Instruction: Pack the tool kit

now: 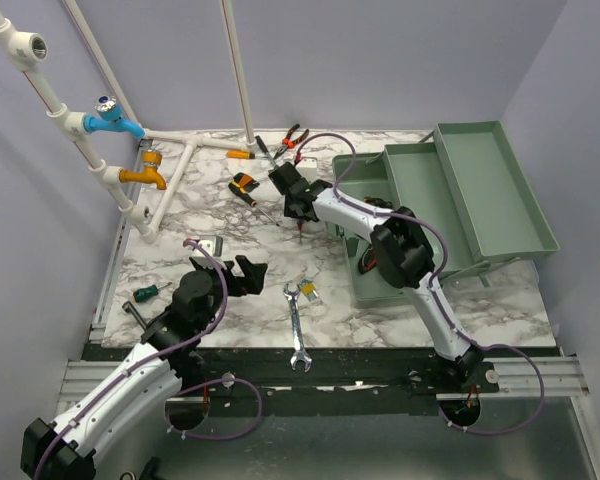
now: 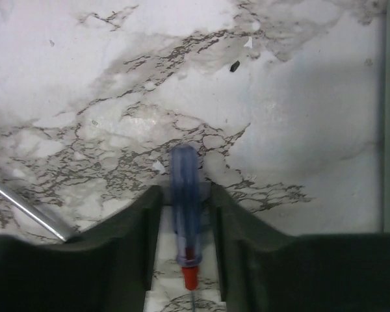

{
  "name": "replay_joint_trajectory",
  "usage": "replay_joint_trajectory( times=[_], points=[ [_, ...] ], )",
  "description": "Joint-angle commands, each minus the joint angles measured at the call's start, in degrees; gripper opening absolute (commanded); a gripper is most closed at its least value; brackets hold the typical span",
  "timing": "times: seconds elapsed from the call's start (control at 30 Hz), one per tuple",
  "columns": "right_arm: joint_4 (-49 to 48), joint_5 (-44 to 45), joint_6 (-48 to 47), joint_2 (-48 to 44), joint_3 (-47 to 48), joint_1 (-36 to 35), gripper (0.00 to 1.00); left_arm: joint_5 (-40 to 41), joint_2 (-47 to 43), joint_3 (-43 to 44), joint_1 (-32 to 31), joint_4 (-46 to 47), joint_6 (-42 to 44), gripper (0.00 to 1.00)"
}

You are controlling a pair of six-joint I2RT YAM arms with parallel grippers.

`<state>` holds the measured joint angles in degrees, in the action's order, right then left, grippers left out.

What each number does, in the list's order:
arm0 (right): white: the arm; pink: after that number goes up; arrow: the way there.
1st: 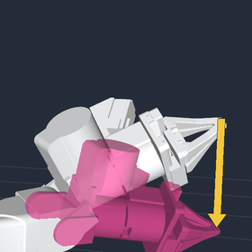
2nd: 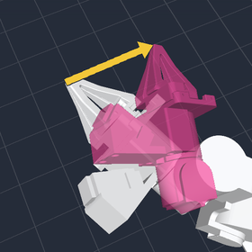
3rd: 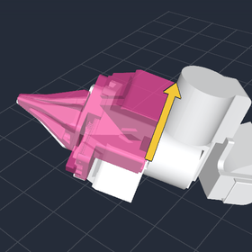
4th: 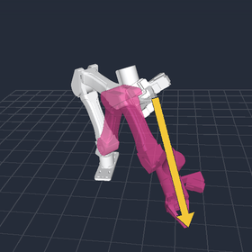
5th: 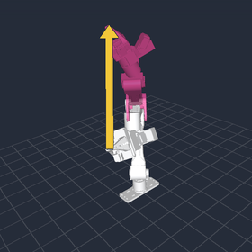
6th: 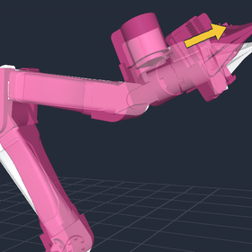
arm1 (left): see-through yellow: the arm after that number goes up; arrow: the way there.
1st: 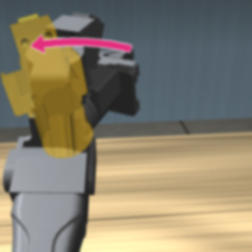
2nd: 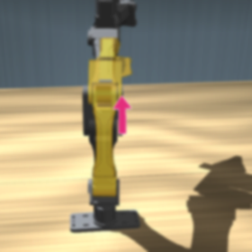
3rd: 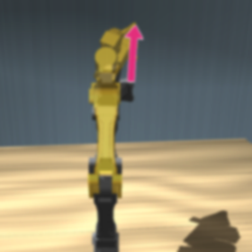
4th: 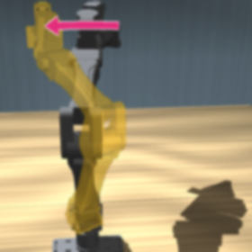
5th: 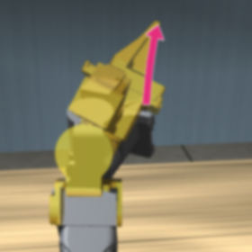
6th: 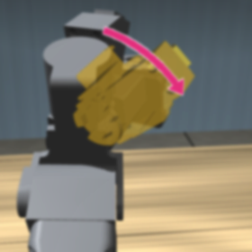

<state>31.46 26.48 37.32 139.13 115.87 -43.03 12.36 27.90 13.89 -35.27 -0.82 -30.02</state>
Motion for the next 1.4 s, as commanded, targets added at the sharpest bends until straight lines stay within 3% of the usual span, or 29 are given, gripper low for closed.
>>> replay_joint_trajectory(
  times=[0.0, 0.03, 0.07, 0.23, 0.4, 0.53, 0.7, 1.07, 1.37],
  points=[
    [1.91, -3.76, 1.11, 1.36, 0.51, 0.31, 0.32, 0.12, -0.99, -0.54, 0.05, 1.79, 0.49, 0.96],
    [1.43, -4.12, 0.93, 0.73, 0.30, 0.36, 0.20, 0.21, -0.76, -0.38, 0.07, 1.70, 0.49, 0.96],
    [0.80, -4.64, 0.56, -0.11, -0.08, 0.31, 0.16, 0.28, -0.53, -0.27, 0.02, 1.62, 0.49, 0.95],
    [-3.64, -10.93, -3.53, -4.78, -0.65, 0.32, 0.03, 0.64, 0.31, -0.12, 0.04, 1.78, 0.51, 0.95],
    [-7.73, -17.97, -8.09, -11.58, -1.79, 0.32, 0.01, 0.71, 0.00, -0.39, 0.03, 2.02, 0.66, 0.95],
    [-10.38, -18.13, -11.31, -19.24, -5.92, 0.31, 0.01, 0.45, -0.12, -0.70, 0.03, 2.60, 0.71, 0.95],
    [-9.56, -8.17, -16.60, -29.25, -11.91, 0.32, 0.01, 0.24, 1.31, -0.20, 0.07, 2.84, 0.88, 0.95],
    [-0.72, 28.24, -31.82, -46.66, -23.61, 1.28, 0.01, 0.38, 2.41, -0.02, 0.07, 2.91, 0.75, 0.95],
    [11.08, 26.64, -25.08, -45.87, -27.82, 10.59, 0.03, -0.10, 3.14, 0.09, 0.08, 3.10, 0.66, 0.94]
  ],
)
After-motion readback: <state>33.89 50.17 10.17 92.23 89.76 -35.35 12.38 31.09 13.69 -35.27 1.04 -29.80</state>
